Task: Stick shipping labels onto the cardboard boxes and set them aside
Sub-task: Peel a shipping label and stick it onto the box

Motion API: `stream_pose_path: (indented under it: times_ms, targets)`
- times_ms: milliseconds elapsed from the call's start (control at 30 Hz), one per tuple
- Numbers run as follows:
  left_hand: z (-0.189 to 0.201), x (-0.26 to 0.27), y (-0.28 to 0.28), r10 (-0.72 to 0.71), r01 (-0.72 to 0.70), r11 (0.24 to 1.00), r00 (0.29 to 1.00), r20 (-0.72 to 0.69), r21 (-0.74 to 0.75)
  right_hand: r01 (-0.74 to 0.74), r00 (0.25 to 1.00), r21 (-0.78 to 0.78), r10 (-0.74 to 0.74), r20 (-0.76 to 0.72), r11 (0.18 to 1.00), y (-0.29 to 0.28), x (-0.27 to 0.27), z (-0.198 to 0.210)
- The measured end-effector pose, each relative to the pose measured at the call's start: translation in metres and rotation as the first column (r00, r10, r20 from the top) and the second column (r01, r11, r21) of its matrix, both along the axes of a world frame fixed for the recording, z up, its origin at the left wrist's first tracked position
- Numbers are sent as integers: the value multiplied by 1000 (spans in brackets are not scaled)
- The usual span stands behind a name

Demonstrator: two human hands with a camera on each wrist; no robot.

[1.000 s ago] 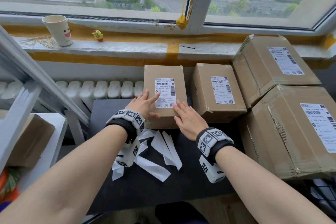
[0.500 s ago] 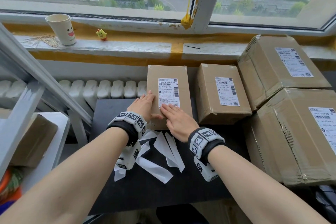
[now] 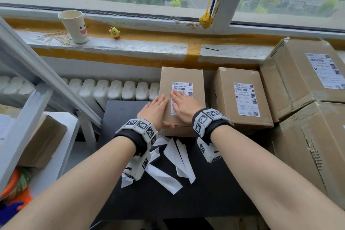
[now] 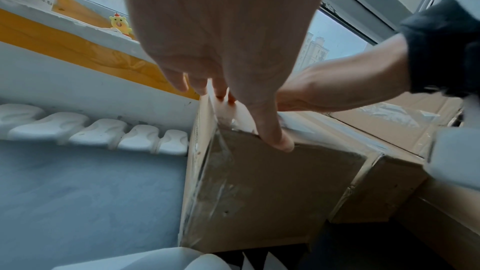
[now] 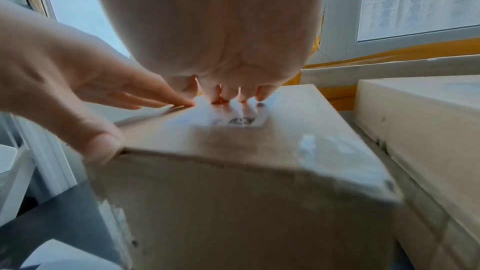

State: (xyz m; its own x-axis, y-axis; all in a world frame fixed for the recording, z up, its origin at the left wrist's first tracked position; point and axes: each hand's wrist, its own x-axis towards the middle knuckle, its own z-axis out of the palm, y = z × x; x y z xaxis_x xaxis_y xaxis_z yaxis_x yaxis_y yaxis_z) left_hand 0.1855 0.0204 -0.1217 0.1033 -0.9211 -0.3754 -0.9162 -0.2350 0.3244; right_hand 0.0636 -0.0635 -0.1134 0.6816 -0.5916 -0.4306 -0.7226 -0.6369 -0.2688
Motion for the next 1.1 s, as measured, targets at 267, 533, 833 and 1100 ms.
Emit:
stream_pose_path:
  times_ms: [267,533,833,1100]
  targets:
    - [17,-6,-2,-8,8,1000,1000,-12,-3,42,999,22,-41,-27,999,-27,13,-1]
    - [11,-4,-3,-84,79,996,991,107,51,138,989,16,-138,-46,990,-35,-18,2]
    - [5,-18,9,-124,119,992,973,193,35,77,997,-25,-76,19,997,24,-46,-8]
    - [1,-30,22,-79,87,996,969,233,-23,101,995,-92,-100,10,991,63,-78,-7]
